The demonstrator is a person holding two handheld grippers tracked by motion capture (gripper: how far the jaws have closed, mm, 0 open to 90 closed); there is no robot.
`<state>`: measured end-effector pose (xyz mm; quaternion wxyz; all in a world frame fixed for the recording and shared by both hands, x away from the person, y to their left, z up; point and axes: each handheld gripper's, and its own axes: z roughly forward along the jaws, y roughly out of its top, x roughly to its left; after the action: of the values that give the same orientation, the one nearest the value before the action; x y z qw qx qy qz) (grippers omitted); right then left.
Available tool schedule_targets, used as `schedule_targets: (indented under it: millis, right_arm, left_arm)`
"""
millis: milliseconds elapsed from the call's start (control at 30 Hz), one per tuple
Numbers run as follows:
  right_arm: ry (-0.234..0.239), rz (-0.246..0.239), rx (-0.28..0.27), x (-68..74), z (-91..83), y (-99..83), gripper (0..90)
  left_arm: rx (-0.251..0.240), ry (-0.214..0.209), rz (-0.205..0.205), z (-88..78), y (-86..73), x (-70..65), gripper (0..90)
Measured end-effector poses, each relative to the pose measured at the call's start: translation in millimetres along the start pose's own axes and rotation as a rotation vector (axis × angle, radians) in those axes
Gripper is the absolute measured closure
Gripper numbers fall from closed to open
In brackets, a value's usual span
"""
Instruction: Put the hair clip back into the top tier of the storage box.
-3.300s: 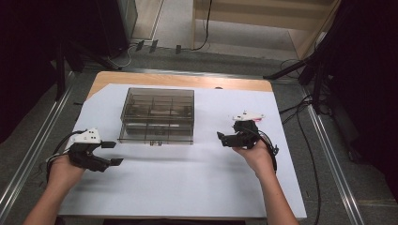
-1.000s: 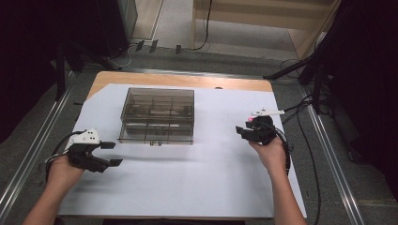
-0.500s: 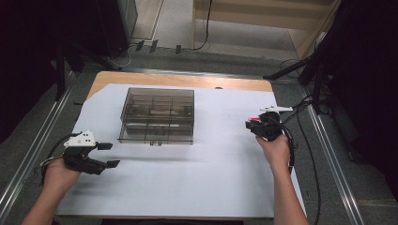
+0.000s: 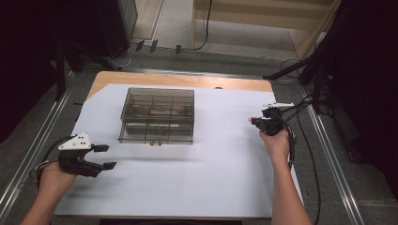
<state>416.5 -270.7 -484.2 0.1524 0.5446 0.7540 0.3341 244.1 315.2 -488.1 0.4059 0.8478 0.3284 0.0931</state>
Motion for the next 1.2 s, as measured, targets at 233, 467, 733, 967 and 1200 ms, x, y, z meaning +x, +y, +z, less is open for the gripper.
schedule_targets:
  millis: [233,467,733,967,1200]
  right_arm:
    - [-0.031,0.000,0.032,-5.4,14.2,2.2,90.0]
    - [-0.040,0.005,0.039,-9.1,22.9,3.9,90.0]
    - [-0.077,-0.036,0.070,-6.6,34.3,9.8,90.0]
    - [-0.060,-0.023,0.062,-10.3,42.2,16.4,90.0]
    - [-0.044,0.014,0.078,-14.8,47.9,25.3,89.5]
  left_arm:
    - [0.007,0.012,-0.007,-2.3,-4.3,-1.1,28.1]
    - [0.014,0.023,-0.015,-6.0,-9.1,-2.8,28.1]
    - [0.021,0.036,-0.026,-10.2,-14.8,-4.3,28.0]
    - [0.029,0.047,-0.042,-12.6,-19.3,-4.3,28.0]
    - [0.043,0.058,-0.046,-13.6,-21.7,-6.8,28.0]
